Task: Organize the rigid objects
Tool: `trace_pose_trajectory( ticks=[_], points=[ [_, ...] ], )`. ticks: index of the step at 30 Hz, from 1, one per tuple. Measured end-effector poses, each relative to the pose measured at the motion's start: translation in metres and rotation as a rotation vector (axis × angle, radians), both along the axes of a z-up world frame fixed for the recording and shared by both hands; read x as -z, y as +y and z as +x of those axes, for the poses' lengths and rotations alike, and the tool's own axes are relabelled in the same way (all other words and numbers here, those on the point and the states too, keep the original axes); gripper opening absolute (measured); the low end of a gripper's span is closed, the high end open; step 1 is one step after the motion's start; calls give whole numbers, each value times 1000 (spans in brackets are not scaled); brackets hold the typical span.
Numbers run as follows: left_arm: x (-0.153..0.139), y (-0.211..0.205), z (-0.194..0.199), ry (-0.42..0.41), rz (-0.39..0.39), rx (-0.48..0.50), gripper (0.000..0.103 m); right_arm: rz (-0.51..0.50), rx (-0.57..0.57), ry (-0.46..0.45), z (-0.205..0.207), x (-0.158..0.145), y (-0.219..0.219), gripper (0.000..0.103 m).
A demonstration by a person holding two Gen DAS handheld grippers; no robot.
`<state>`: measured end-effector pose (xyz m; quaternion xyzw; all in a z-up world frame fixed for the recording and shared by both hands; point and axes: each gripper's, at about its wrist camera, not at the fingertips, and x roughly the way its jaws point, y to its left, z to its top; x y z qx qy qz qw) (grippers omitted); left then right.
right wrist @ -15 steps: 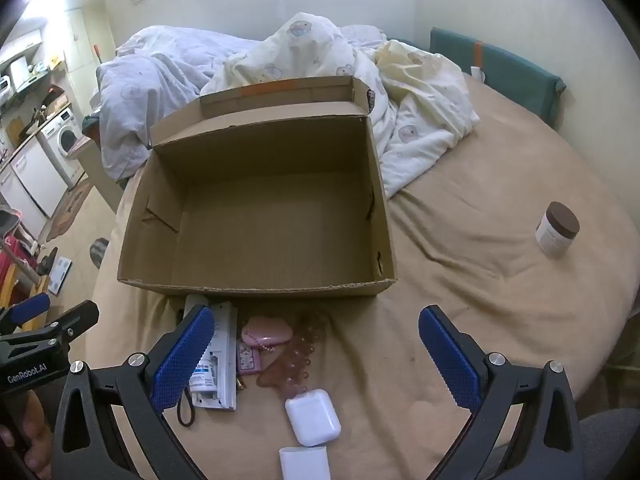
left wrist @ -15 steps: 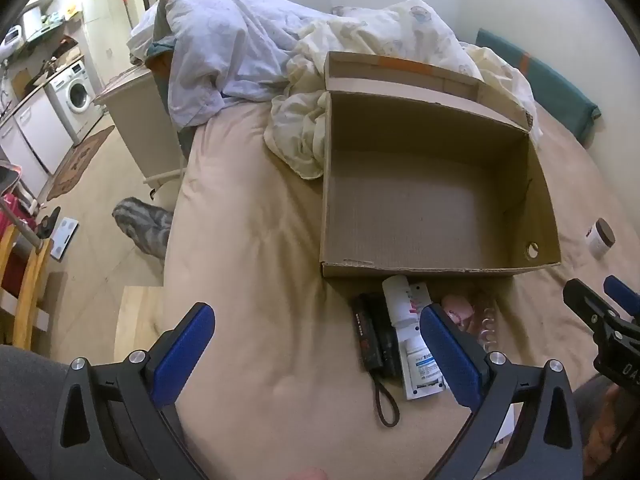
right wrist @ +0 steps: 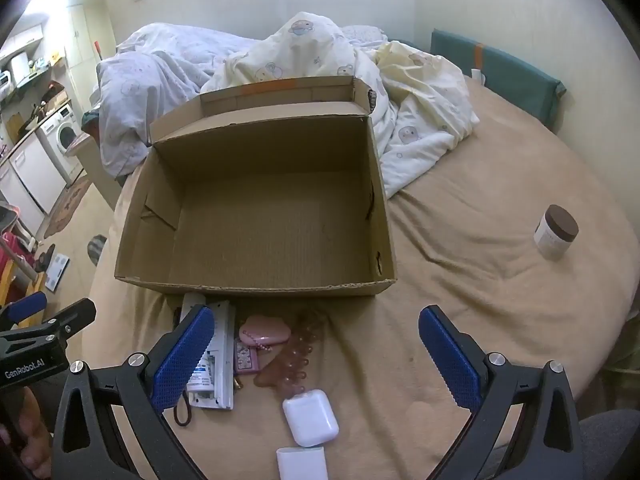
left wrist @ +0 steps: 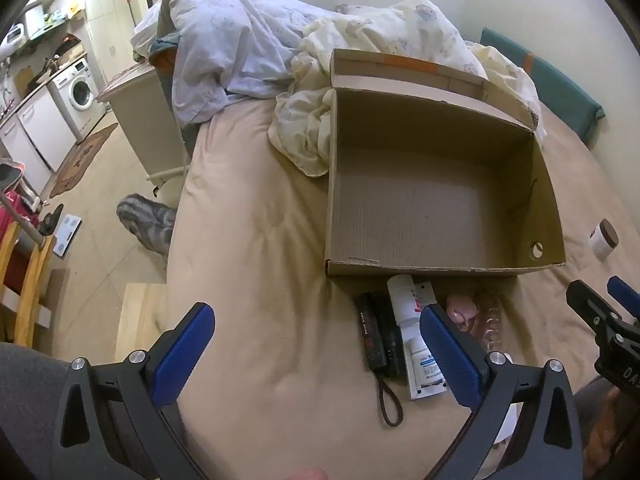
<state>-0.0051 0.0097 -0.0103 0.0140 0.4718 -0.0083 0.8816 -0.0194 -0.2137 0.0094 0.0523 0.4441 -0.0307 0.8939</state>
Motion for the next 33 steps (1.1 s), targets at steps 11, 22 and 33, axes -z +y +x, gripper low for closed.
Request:
trace_pose_trajectory(
  ticks=[11,22,33],
  points=[
    [-4,-7,5,13,2,-8,102,0,2,0,1,0,-2,103],
    [-4,-8,5,6,13,-6,102,-2,1,-1,1,-1,-2,103],
    [-4,-9,5,10,13,-5,102,-2,1,-1,1,-1,-2,103]
  ],
)
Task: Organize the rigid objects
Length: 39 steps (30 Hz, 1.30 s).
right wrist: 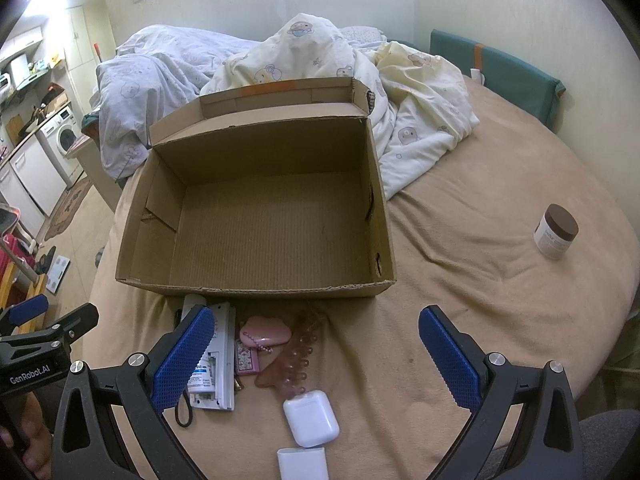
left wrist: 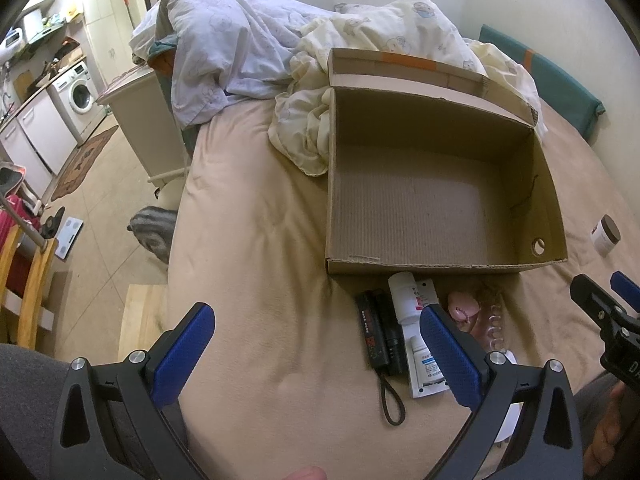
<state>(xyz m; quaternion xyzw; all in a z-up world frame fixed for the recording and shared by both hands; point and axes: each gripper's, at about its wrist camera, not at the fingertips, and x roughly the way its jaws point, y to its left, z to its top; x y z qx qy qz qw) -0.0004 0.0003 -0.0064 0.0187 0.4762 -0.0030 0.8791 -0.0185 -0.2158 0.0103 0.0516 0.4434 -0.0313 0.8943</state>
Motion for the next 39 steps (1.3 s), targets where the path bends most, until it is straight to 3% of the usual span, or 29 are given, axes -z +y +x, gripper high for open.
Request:
trace_pose_trajectory(
  ticks=[39],
  points=[
    [-1,1,0,5,-4,3,102,-3,-6,7,0,3,2,103]
  ],
)
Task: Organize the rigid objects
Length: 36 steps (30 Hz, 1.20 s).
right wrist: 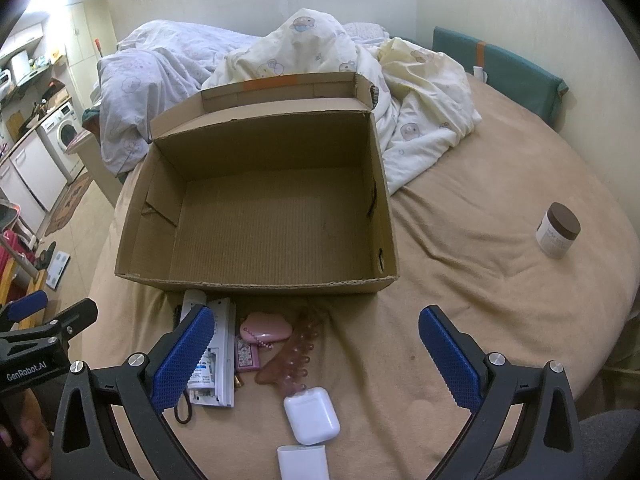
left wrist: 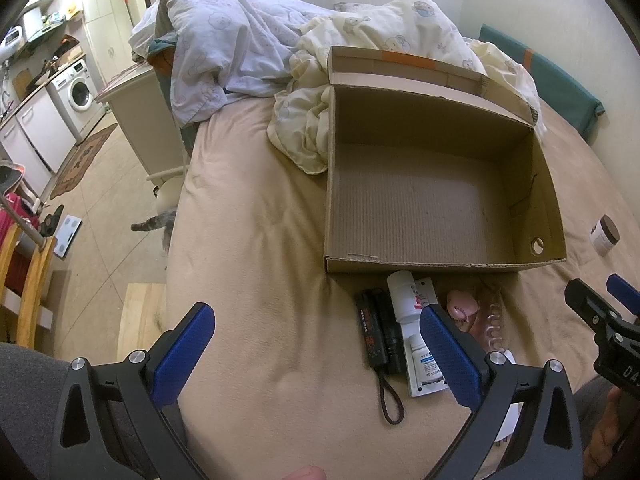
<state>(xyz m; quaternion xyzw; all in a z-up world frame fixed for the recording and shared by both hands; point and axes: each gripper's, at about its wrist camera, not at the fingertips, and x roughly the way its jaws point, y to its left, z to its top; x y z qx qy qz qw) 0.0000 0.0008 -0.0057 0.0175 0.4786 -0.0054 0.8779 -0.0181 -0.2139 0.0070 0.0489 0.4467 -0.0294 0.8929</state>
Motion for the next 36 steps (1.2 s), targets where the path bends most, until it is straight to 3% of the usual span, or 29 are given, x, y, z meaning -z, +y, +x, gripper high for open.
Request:
trace_pose_trajectory(
  ticks=[36],
  points=[
    [3,2,0,3,5,1,102,0,-4,13,0,7,3,103]
  ],
)
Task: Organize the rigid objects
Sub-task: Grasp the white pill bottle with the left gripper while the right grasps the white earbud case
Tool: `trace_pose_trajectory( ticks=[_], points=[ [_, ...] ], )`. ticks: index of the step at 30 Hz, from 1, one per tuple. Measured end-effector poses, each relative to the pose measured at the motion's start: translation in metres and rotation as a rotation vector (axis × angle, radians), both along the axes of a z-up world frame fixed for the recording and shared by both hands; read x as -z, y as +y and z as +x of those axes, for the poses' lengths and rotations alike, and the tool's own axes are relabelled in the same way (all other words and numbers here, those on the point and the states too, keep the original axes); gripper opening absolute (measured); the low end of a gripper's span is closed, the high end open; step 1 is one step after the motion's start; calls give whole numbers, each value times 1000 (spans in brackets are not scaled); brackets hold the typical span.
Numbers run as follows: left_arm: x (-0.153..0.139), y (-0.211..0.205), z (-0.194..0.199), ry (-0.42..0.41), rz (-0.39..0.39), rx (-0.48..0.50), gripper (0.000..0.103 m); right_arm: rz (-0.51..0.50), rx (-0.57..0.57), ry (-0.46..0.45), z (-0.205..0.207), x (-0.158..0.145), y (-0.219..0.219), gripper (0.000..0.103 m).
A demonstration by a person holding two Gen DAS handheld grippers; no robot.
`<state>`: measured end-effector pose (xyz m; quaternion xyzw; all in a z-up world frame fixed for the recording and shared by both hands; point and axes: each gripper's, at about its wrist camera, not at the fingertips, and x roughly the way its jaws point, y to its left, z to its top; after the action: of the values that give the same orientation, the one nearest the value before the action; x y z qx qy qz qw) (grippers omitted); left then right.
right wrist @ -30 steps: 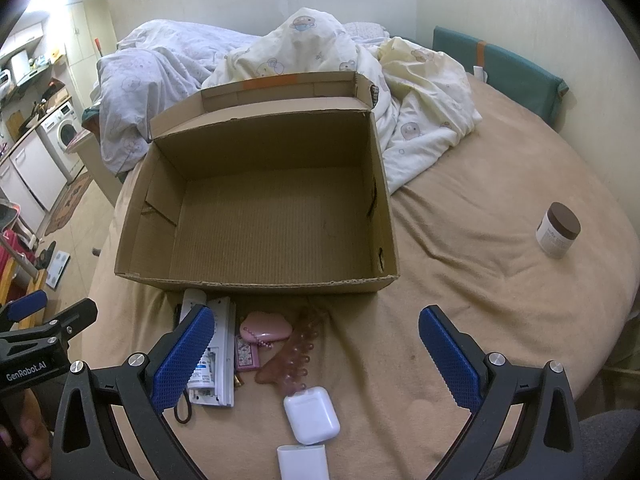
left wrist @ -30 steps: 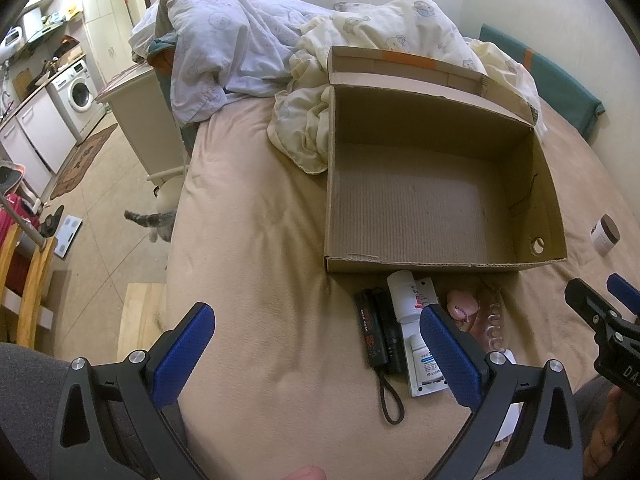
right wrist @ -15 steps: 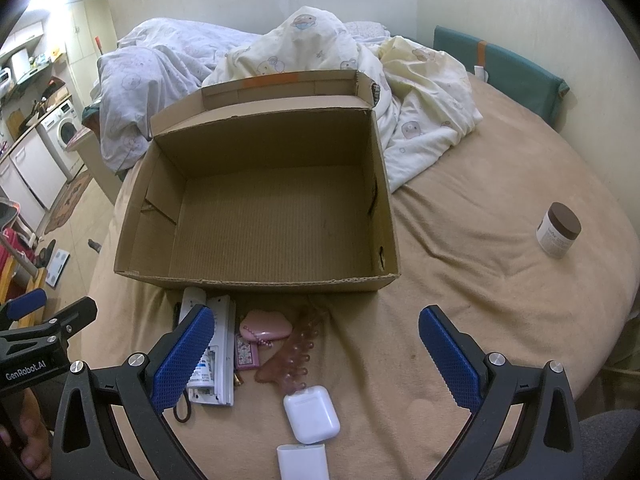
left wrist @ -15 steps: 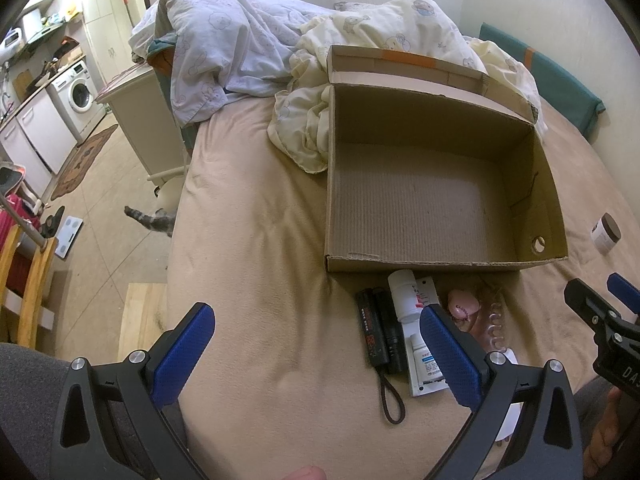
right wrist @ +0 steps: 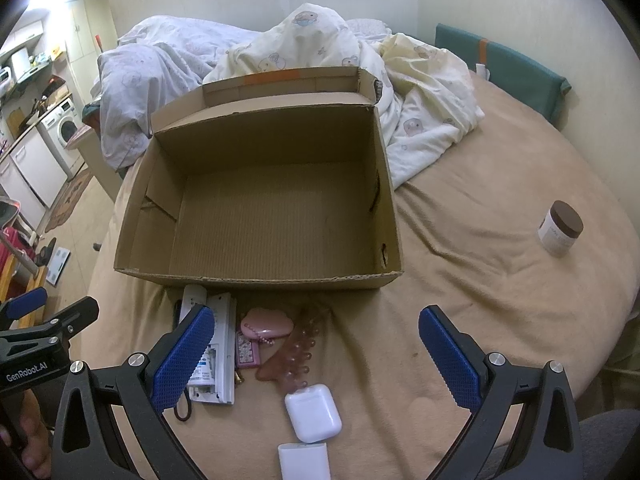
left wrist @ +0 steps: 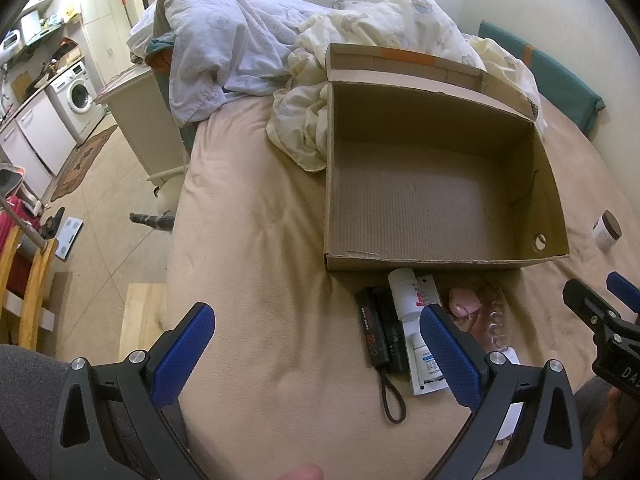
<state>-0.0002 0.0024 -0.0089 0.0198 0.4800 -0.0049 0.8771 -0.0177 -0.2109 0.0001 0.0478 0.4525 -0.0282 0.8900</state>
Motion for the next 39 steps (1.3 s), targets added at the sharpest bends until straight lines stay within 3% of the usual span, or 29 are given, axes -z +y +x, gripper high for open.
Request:
trace_pose_trajectory(
  ticks=[7,11,18,20,29,34,39],
  points=[
    [8,9,7,50,-3,-20,102,9,1,30,3,3,-1,103],
    [9,-2,8,70,-5,45,100,31,21,77,3,9,-9,103],
    [47,-26,26,314,-155,81,64,83,51,134,3,16,-24,103],
    [60,-32,31,369,-186,64,59,94,53,143,2,16,-26,103],
    [90,-58,39,480,-207,34,43,136,68,181,0,22,-38,103],
    [104,-64,37,547,-232,21,24,141,63,197,2,24,-38,103],
    [92,-56,33,540,-212,37,24,137,44,205,3,26,-35,103]
  ],
)
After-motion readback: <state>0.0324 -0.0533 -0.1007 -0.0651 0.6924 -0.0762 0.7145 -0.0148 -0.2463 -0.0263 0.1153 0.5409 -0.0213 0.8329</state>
